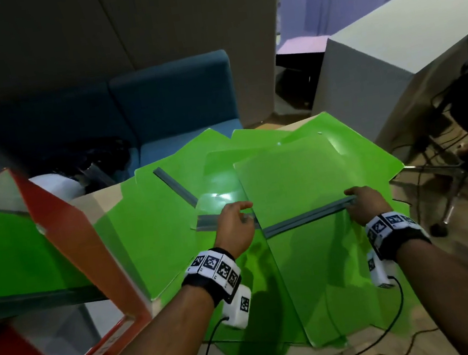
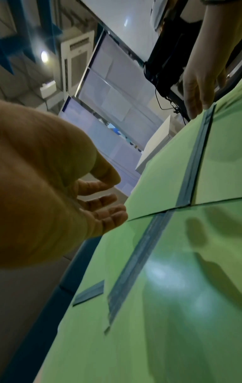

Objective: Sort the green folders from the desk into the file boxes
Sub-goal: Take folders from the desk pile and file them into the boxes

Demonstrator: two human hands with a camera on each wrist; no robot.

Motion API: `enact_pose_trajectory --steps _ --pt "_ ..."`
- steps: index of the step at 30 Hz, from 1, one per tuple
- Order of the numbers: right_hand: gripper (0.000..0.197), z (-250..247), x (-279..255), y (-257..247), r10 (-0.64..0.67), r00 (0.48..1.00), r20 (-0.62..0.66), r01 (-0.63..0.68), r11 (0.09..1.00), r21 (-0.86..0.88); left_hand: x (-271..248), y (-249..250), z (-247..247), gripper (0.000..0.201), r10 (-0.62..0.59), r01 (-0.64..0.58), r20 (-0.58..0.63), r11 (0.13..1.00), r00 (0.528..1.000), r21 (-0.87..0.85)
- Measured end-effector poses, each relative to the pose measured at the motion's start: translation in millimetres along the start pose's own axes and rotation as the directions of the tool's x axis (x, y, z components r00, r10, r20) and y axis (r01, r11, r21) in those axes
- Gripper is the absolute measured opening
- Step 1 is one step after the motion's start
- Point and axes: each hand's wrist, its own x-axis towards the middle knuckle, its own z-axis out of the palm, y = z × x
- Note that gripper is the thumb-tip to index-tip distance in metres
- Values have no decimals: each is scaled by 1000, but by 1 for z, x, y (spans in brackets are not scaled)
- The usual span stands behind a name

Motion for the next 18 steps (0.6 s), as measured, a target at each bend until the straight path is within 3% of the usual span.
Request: enact_pose_trajectory --steps 4,8,13,18 --pt "46 5 7 27 93 995 -47 -93 996 10 7 -12 13 41 -166 167 116 986 979 -2" --pt "56 11 8 40 202 979 4 -202 975 93 7 -21 24 43 -268 275 160 961 950 -18" --pt "63 10 10 30 221 974 -45 -208 959 194 0 -24 36 53 -310 323 195 945 931 -41" --pt "64 7 9 10 197 978 -64 -180 962 203 3 -30 29 52 -423 453 166 859 891 -240"
